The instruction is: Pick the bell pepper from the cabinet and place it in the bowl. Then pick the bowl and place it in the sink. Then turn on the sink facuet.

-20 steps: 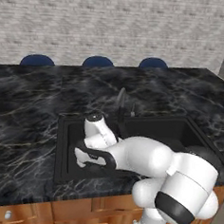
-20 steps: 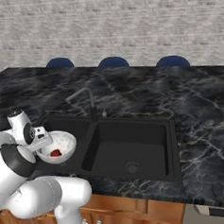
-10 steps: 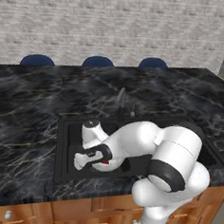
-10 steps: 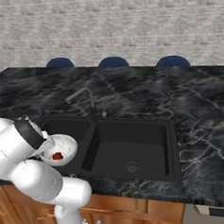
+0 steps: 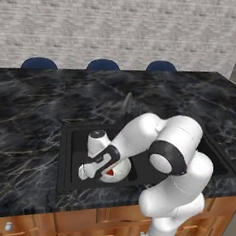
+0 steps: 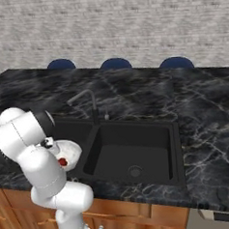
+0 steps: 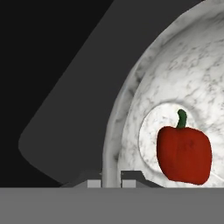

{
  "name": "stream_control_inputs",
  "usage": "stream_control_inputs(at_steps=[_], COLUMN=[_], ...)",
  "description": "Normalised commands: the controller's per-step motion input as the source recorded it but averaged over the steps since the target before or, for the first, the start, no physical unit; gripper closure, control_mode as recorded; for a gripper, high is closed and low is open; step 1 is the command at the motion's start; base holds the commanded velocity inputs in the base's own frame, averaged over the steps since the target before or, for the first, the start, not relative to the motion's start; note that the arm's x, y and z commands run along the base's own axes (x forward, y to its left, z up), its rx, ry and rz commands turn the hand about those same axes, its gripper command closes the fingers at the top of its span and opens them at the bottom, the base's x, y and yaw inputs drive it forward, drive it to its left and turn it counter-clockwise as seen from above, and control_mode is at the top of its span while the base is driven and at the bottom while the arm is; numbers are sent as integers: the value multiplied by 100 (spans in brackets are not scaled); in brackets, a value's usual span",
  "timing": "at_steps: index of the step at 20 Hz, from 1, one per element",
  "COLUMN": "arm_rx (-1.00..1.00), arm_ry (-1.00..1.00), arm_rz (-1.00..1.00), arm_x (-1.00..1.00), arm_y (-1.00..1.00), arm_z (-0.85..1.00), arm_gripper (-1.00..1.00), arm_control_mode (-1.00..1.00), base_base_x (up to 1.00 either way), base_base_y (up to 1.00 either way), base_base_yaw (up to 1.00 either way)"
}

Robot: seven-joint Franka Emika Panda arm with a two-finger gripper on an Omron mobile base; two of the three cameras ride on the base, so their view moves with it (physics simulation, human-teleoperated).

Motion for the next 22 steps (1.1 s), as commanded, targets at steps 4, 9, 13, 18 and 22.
stream_control_inputs(at_steps=[4, 9, 13, 18, 22], arm_rx=[2, 0, 0, 0, 0], arm_ry=[0, -2, -4, -7, -12], arm_rz=[-3, -3, -1, 0, -8], arm_x=[27, 32, 16, -3, -21], arm_y=[0, 2, 10, 6, 1], arm_z=[-19, -2, -1, 6, 76], arm_gripper=[100, 100, -100, -100, -100], arm_control_mode=[-100, -100, -100, -100, -100], base_base_x=[0, 0, 0, 0, 0], base_base_y=[0, 0, 0, 0, 0], base_base_yaw=[0, 0, 0, 0, 0])
